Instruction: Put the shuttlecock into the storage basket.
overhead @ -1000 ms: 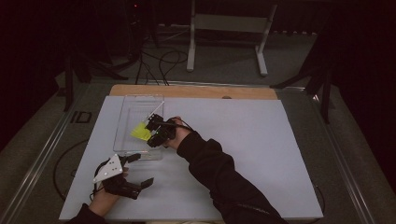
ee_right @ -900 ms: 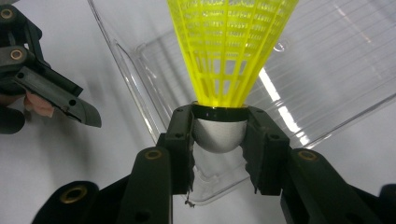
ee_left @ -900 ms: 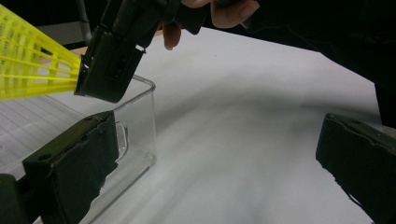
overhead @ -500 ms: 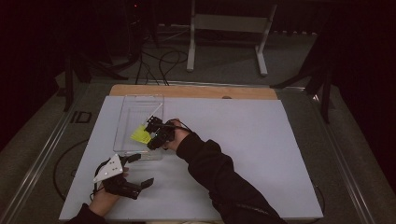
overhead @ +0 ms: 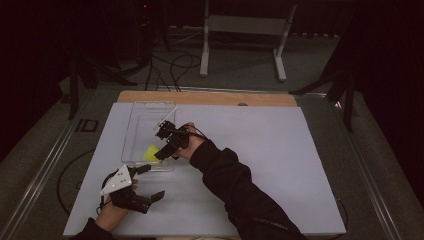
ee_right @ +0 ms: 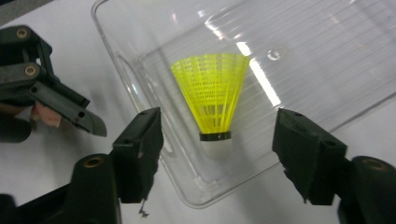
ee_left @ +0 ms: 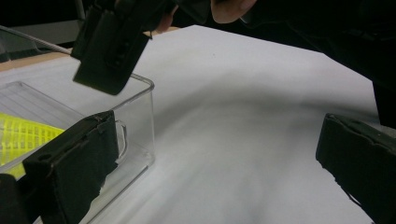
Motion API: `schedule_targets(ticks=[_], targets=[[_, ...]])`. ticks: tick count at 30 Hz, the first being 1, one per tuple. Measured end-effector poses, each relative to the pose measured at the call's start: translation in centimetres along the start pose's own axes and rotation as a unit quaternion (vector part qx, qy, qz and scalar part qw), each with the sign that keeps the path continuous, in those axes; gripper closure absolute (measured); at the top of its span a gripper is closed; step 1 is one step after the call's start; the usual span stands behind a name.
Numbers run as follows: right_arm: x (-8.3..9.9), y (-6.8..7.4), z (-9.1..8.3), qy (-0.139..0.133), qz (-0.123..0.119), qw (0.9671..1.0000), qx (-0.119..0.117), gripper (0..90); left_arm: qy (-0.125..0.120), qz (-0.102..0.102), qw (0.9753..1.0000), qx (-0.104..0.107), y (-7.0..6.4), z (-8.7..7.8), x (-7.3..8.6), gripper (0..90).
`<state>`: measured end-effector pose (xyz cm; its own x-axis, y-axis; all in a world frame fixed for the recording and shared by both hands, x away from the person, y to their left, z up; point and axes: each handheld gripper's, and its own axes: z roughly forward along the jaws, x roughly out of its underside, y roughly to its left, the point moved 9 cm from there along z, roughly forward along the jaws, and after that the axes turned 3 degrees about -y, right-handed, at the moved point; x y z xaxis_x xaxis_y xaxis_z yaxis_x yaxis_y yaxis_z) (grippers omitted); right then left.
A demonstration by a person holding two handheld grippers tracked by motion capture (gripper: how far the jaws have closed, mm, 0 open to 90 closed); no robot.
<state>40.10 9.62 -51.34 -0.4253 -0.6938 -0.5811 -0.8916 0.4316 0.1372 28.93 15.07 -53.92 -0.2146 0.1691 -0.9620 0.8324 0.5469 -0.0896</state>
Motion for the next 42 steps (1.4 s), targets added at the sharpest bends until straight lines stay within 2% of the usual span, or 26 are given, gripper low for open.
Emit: schedule_targets(ticks=[4,7,12,19,26,34,42], targets=[[-0.1,-0.2,-0.4,-0.006,-0.004,0.9999,0.010,20.7,-0.001,-0.001,1.0000,-0.001,0.0,0.0,0.0,0.0],[-0.3,-0.2,-0.8,-0.010,-0.010,0.9998,0.015,17.2,-0.001,-0.001,1.0000,0.000,0.0,0.0,0.0,0.0],[-0.5,0.0,-1.4,-0.019,-0.012,0.9997,0.012,9.5,0.000,0.000,1.0000,-0.001,0.0,0.0,0.0,0.0],[-0.3,0.2,-2.1,-0.029,-0.028,0.9992,-0.002,8.1,0.000,-0.001,1.0000,-0.001,0.0,0.0,0.0,0.0],[-0.2,-0.1,-3.0,-0.037,-0.046,0.9982,0.010,8.1,0.000,0.001,1.0000,-0.001,0.0,0.1,0.0,0.0],[0.3,-0.5,-3.9,-0.040,-0.052,0.9977,0.016,8.1,0.001,0.000,1.0000,-0.002,0.0,0.1,0.0,0.0],[0.9,-0.7,-4.6,-0.039,-0.049,0.9980,0.012,8.1,0.001,-0.001,1.0000,-0.002,0.1,0.2,0.0,0.0]])
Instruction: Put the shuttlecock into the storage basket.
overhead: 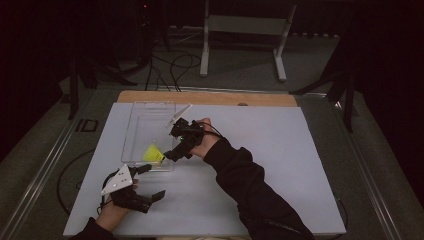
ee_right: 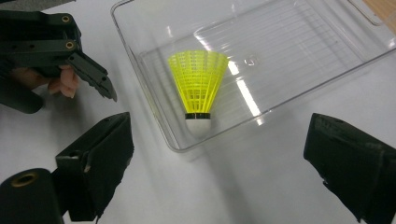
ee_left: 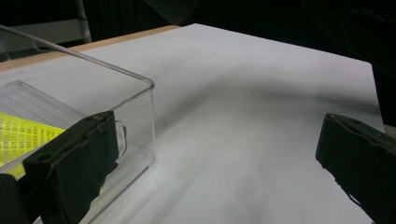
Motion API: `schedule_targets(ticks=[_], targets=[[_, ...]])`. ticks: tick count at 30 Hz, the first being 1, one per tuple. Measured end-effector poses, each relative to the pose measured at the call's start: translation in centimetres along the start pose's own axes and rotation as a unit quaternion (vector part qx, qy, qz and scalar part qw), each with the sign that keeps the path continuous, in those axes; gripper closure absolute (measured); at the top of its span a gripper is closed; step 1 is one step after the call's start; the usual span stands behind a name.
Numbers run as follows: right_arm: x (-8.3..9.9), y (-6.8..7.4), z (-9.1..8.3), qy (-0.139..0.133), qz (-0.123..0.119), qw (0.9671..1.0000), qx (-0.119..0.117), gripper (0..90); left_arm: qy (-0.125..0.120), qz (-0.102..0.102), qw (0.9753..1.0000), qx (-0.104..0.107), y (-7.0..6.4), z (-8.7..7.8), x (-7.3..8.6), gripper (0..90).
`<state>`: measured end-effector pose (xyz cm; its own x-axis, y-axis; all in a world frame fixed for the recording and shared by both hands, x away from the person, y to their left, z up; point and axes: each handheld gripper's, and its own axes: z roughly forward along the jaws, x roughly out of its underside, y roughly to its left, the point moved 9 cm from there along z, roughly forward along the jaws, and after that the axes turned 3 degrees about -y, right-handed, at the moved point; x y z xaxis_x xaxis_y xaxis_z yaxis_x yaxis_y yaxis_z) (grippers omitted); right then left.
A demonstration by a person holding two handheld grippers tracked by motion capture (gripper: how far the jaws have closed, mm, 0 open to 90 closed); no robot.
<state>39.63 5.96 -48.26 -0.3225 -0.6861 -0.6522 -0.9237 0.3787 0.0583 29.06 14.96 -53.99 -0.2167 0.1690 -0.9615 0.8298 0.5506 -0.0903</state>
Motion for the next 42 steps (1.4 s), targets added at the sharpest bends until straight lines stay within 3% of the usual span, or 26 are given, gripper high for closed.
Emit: schedule_targets(ticks=[13,28,42], targets=[[1.3,-0.7,-2.0,-0.022,0.008,0.9997,0.009,8.1,0.002,0.000,1.0000,0.000,0.0,0.0,0.1,0.1],[5.5,-2.7,-4.2,-0.028,0.020,0.9989,0.032,8.0,0.004,0.002,1.0000,-0.001,0.0,0.0,0.1,0.0],[9.4,-3.3,-6.1,-0.037,0.034,0.9985,0.024,8.1,0.005,0.003,1.0000,-0.002,0.0,0.1,0.1,0.0]])
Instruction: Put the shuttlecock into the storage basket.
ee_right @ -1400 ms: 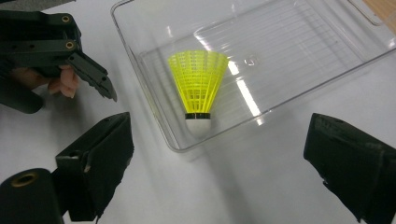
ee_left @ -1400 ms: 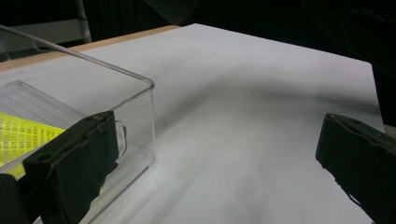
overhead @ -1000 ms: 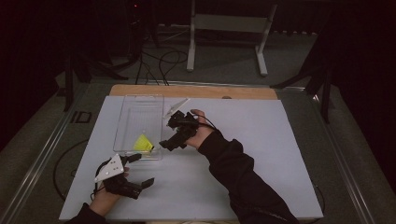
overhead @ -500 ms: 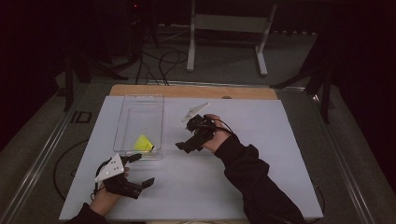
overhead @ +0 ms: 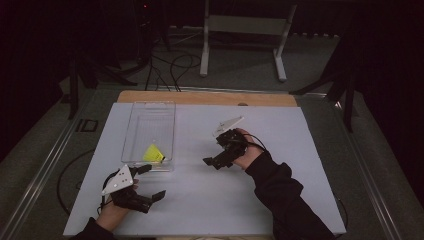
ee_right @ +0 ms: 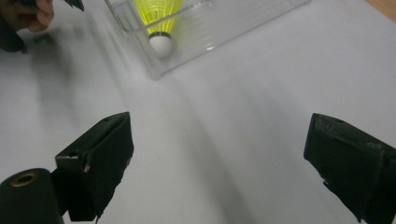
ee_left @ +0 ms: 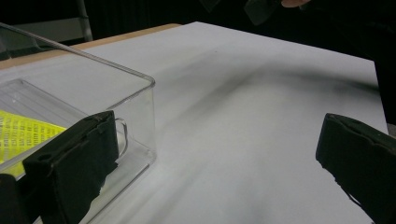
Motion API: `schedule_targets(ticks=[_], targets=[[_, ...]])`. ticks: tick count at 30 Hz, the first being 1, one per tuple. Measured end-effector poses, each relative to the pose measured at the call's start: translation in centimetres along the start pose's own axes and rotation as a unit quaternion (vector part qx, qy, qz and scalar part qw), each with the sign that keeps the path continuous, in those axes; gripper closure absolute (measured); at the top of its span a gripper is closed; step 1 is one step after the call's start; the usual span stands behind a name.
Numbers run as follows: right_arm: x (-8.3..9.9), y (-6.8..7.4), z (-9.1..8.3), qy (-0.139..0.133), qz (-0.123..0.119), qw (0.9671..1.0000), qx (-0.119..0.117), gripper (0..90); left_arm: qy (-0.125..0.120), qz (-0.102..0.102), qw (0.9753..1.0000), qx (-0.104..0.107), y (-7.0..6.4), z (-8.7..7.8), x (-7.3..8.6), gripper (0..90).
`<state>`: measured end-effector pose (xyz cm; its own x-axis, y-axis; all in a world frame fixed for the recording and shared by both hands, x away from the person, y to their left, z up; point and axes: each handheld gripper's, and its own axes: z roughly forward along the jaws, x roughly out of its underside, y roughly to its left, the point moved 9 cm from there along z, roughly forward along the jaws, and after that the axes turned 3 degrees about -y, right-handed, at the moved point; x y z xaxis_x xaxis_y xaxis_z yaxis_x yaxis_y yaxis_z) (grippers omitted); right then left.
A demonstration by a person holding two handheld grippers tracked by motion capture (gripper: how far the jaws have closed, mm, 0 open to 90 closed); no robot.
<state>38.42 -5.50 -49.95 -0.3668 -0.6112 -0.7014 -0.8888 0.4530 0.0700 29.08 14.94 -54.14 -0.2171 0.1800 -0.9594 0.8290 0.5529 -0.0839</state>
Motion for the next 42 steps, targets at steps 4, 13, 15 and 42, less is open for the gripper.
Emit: schedule_targets(ticks=[4,13,15,42], targets=[[1.0,-0.2,-0.4,-0.002,0.001,1.0000,0.005,8.1,0.000,0.000,1.0000,0.000,0.0,0.0,0.0,0.1],[3.2,-0.6,-1.4,-0.018,0.004,0.9997,0.013,8.1,0.001,-0.001,1.0000,-0.001,0.0,0.0,0.0,0.0],[3.9,-0.7,-1.5,-0.020,0.004,0.9997,0.012,8.1,0.001,-0.001,1.0000,-0.001,0.0,0.0,0.0,0.0],[10.4,-2.2,-5.5,-0.056,0.035,0.9970,0.039,8.1,0.002,-0.001,1.0000,-0.001,0.1,0.1,0.1,0.0]])
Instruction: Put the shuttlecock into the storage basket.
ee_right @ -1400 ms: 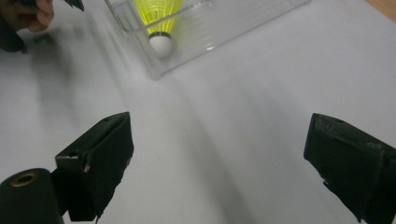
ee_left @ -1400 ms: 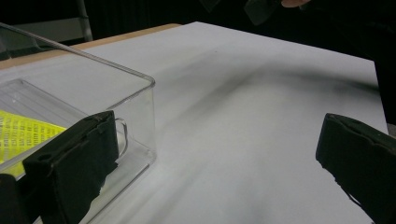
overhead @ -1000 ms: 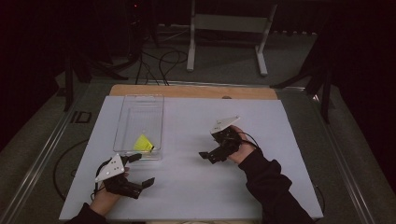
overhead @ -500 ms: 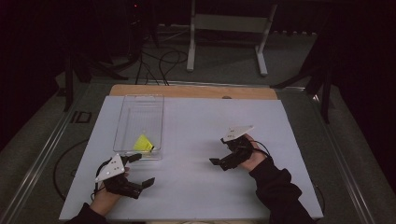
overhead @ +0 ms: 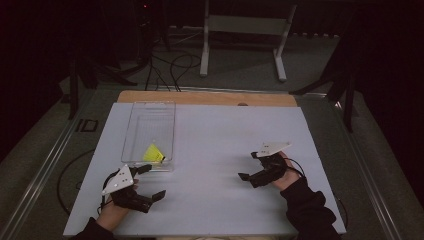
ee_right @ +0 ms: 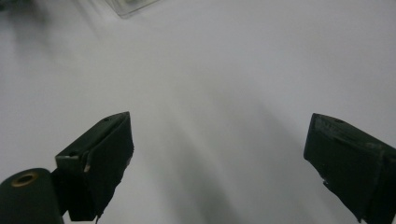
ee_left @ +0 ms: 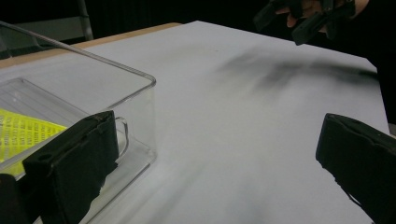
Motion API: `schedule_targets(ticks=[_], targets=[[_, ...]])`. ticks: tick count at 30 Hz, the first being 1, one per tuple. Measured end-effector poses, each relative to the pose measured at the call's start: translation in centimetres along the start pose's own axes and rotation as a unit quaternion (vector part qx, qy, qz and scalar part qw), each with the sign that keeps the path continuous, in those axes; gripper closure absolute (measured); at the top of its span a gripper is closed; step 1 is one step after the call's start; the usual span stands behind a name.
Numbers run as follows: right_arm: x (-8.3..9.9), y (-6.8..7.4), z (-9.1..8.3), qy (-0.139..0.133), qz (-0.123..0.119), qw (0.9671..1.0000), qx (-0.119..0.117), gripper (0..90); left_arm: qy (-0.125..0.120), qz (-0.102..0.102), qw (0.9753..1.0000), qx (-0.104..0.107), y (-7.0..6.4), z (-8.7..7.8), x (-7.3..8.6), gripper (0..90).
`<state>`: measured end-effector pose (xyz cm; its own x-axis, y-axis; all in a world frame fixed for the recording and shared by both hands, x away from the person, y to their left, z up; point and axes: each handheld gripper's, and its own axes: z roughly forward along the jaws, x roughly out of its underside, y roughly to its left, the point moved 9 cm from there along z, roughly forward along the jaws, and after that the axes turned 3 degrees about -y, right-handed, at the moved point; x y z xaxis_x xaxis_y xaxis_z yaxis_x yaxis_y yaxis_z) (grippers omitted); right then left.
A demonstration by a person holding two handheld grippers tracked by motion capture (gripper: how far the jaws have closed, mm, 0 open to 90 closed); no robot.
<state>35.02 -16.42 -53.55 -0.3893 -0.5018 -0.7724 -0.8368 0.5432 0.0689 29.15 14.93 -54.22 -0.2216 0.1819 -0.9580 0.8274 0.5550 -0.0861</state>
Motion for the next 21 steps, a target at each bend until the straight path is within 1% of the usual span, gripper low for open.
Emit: schedule_targets(ticks=[1,3,4,5,9,11,12,18,20,21], targets=[[1.0,-0.5,-0.7,-0.002,0.010,0.9999,0.010,8.1,0.000,0.000,1.0000,0.000,0.0,0.0,0.0,0.0],[1.7,-0.8,-1.2,-0.004,0.020,0.9997,0.013,8.1,0.000,0.001,1.0000,0.000,0.0,0.0,0.0,0.0],[1.7,-0.8,-1.2,-0.004,0.020,0.9997,0.013,8.1,0.000,0.001,1.0000,0.000,0.0,0.0,0.0,0.0],[2.3,-1.1,-1.5,-0.005,0.028,0.9995,0.017,8.1,0.001,0.001,1.0000,0.000,0.0,0.0,0.0,0.1],[3.4,-1.4,-2.1,-0.007,0.041,0.9989,0.023,8.1,-0.001,0.000,1.0000,0.000,0.0,0.0,0.0,0.0],[3.6,-1.5,-2.3,-0.008,0.043,0.9988,0.024,8.1,0.000,0.000,1.0000,0.000,0.0,0.0,0.0,0.0],[4.0,-1.7,-2.5,-0.011,0.048,0.9984,0.029,8.2,0.000,0.000,1.0000,0.000,0.0,0.0,0.0,0.0],[4.9,-2.0,-3.2,-0.018,0.056,0.9974,0.040,8.2,0.000,0.001,1.0000,0.001,0.0,0.0,0.0,0.0],[5.4,-2.2,-3.4,-0.019,0.060,0.9968,0.050,8.2,0.000,0.000,1.0000,0.001,0.0,0.0,0.0,0.0],[5.6,-2.2,-3.6,-0.021,0.063,0.9966,0.050,8.2,0.000,0.000,1.0000,0.001,0.0,0.0,0.0,0.0]])
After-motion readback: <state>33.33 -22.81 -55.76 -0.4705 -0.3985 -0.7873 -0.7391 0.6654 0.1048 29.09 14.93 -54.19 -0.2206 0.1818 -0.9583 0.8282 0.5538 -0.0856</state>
